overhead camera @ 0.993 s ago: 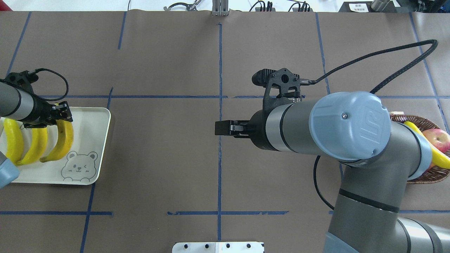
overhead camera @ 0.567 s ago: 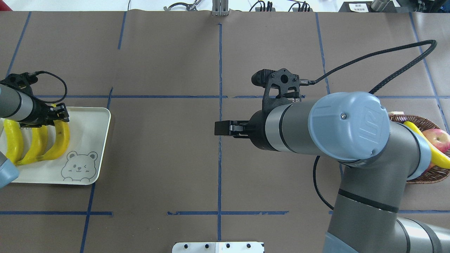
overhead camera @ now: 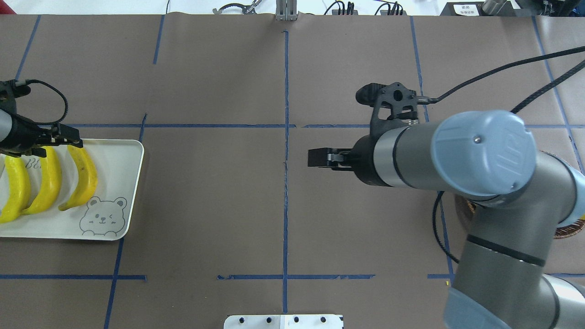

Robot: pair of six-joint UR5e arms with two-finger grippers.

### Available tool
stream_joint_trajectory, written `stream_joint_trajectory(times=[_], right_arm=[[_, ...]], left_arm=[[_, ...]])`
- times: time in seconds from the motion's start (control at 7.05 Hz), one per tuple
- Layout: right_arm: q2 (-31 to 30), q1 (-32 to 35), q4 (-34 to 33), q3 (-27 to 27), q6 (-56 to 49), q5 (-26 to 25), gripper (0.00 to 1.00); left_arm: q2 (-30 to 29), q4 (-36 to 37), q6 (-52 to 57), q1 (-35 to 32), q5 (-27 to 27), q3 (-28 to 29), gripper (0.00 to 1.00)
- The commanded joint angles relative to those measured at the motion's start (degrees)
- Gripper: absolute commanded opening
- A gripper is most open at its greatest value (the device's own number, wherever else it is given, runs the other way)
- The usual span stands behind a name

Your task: Transfer all bananas from basket to plate

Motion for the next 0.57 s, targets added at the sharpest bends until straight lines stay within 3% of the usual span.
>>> stream_joint_trajectory(times=[0.0, 0.14, 0.43], right_arm=[[-11.6, 5.0, 0.5, 5.0, -9.6, 1.3, 1.0], [-15.3, 7.6, 0.5, 5.1, -15.6, 4.2, 1.0], [-24.1, 11.8, 0.6, 6.0, -31.3, 4.7, 1.0]], left_arm=[[-0.5, 2.0, 0.2, -3.4, -5.0, -4.5, 0.99], [-1.6, 3.6, -1.1, -3.4, -4.9, -5.8, 0.99], [-2.1, 3.9, -7.4, -2.9, -4.9, -9.4, 0.99]])
